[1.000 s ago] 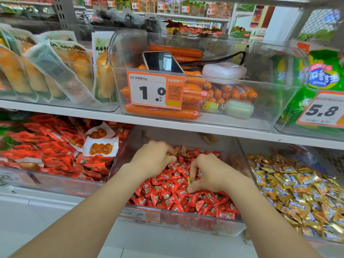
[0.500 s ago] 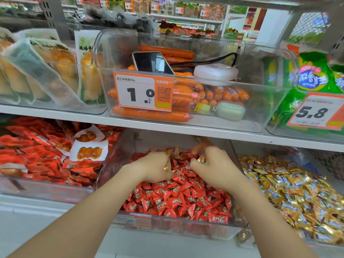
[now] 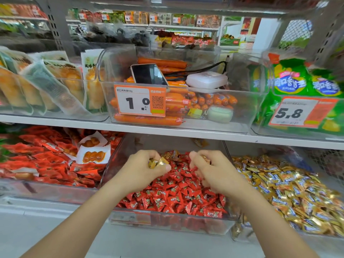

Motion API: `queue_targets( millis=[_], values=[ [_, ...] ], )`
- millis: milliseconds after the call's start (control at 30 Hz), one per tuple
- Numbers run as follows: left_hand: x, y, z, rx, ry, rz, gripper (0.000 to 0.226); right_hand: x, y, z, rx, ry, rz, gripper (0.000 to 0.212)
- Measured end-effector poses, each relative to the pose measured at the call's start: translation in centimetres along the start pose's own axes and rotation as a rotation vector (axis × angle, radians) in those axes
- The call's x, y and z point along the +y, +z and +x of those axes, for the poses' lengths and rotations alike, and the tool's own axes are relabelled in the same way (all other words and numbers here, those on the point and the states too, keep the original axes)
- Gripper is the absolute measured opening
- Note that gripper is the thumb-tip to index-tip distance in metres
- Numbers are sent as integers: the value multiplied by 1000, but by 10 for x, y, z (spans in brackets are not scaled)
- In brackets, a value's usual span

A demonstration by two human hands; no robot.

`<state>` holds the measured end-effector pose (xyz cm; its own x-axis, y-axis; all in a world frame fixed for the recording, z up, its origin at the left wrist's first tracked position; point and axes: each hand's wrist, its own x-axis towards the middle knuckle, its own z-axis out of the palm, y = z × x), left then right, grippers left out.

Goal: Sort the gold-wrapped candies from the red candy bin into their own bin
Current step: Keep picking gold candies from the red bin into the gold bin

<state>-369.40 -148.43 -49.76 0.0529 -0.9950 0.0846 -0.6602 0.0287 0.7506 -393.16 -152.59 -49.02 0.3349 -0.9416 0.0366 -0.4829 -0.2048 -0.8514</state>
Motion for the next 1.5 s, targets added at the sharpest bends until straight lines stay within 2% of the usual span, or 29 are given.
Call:
queue_targets(
  millis=[100,233,333,433,533,633,700,767,833,900,1000,1067,1133,1233,1300,1367,1433,1500],
  values=[
    [24,13,-17,-49,10,-118,31,-1,-26,-24,43,-18,153,48],
    [60,49,-41,-267,-1,-351,35,19,-68,-56,272,-138,-81,27],
    [101,83,-47,-297,60,-359,23,50,-95,-68,428,-145,-267,17],
    [145,121,-36,-182,295,-107,17,93,-128,-71,512,-154,-428,10],
    [179,167,-12,-111,416,103,15,127,-158,-75,486,-82,-556,17],
    [198,210,12,-101,404,289,20,141,-172,-83,523,-66,-519,38],
    [199,231,28,-153,351,507,36,140,-176,-88,601,-61,-389,32],
    [194,242,34,-280,302,726,58,136,-176,-89,668,-39,-315,18],
    [190,237,30,-236,351,881,67,125,-173,-89,707,-4,-276,17],
    [187,215,17,-69,504,920,58,108,-164,-90,683,6,-257,19],
    [162,168,-6,106,694,688,28,71,-135,-90,550,-43,-250,18],
    [126,131,-12,197,607,546,17,46,-107,-87,415,-83,-224,17],
    [84,94,-8,236,377,539,21,28,-75,-77,291,-152,-257,17],
    [33,54,13,92,-120,770,38,15,-29,-47,148,-222,-442,22],
    [7,41,31,-15,-322,742,44,11,-3,-17,110,-228,-674,23],
    [-19,38,51,-35,-309,597,35,7,18,12,75,-163,-746,22],
    [-44,37,71,-13,-159,490,28,10,34,42,33,-75,-709,20],
    [-62,38,87,14,-21,427,28,17,48,70,-21,-69,-712,29]
  ],
)
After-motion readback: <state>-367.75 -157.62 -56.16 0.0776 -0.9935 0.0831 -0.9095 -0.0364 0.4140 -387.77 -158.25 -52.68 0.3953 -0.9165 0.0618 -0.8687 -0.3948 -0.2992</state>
